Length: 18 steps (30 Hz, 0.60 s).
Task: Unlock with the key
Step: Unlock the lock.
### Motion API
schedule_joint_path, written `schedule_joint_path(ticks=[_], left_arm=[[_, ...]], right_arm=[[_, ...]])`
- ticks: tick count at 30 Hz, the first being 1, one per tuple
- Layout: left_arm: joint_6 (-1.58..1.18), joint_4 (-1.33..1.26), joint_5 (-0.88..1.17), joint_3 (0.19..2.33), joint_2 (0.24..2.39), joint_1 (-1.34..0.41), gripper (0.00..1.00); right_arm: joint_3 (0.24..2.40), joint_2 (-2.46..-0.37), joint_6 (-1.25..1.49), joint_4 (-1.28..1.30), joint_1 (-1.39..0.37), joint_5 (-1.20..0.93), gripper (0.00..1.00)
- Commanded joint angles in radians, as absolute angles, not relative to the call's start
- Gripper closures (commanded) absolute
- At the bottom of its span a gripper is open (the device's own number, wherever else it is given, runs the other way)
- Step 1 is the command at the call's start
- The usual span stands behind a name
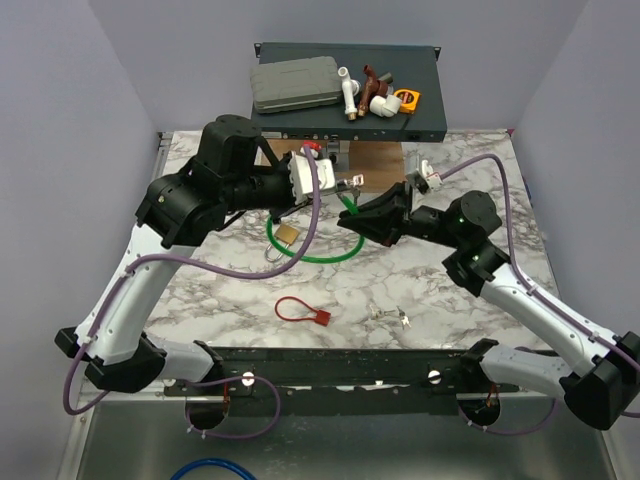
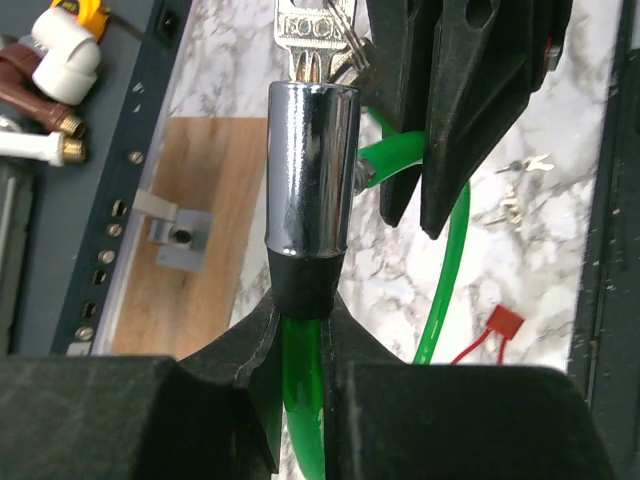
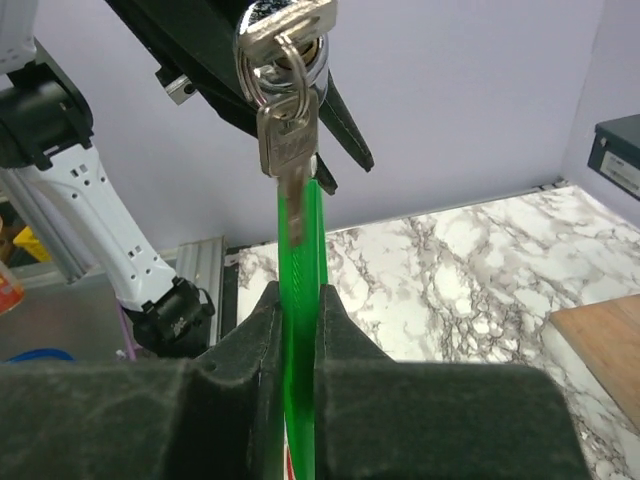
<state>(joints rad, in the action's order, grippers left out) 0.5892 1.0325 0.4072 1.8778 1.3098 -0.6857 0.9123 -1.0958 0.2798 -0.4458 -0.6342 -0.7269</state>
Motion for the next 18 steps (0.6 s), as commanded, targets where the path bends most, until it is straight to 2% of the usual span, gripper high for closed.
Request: schedule_joint_path(ticks=[1,10,14,18], left_arm=[[0.503,0.998,0.494,2.000,1.302,-0.598,1.00],[0.448,0.956,0.538,1.976,1.259,-0.537,1.00],[0.432,0.930,0.470,1.890,1.221,-0.514,1.00],[0.387,0.910,0.419,1.773,1.178,-0.399,1.00]], right_arm=[[0.835,-1.034,0.248,-0.415,-0.622,-0.624,0.99],[0.765,-1.009,0.250,-0.363,-0.622,-0.602,0.99],[0.819,-1.063,0.270,-0.375,-0.623,-0.618,0.99],[0.850,-1.154,0.379,-0.482,-0.624,-0.645,0.99]])
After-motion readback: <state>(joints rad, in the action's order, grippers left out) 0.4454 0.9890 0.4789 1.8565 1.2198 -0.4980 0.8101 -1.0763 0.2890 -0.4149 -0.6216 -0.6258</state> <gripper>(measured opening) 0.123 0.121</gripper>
